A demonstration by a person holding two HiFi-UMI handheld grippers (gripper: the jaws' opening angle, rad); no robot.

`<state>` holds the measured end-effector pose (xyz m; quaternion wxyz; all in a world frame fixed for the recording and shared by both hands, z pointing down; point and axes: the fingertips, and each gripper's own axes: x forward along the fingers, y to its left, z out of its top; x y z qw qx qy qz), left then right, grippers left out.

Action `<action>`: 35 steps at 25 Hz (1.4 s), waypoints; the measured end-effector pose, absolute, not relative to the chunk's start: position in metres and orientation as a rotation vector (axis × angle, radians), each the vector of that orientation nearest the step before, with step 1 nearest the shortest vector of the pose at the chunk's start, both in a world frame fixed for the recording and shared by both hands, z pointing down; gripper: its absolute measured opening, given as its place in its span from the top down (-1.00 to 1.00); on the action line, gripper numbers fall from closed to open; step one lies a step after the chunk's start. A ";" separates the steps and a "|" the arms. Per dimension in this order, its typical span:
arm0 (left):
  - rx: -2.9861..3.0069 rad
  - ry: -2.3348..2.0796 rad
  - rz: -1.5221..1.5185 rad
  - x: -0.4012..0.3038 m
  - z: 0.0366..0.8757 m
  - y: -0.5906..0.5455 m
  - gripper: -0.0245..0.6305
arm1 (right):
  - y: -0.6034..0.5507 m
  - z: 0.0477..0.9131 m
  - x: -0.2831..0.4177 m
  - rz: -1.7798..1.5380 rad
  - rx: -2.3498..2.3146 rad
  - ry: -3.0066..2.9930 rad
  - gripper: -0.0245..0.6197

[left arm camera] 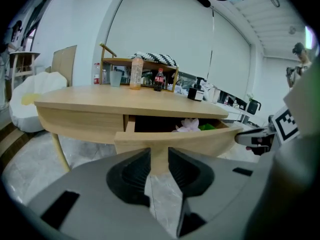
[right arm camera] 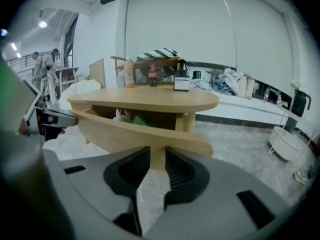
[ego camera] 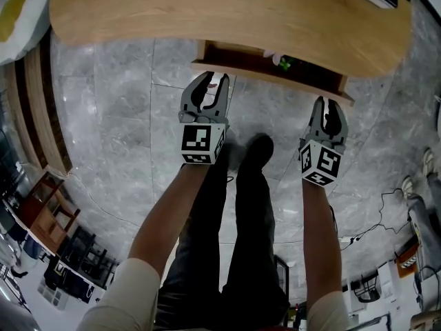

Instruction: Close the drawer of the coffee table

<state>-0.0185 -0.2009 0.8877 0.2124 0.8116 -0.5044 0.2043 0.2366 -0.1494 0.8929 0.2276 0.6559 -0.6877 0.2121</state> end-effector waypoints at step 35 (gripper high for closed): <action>2.445 -1.480 0.449 0.001 0.886 -0.295 0.56 | -0.244 0.892 0.250 0.288 1.929 -1.944 0.48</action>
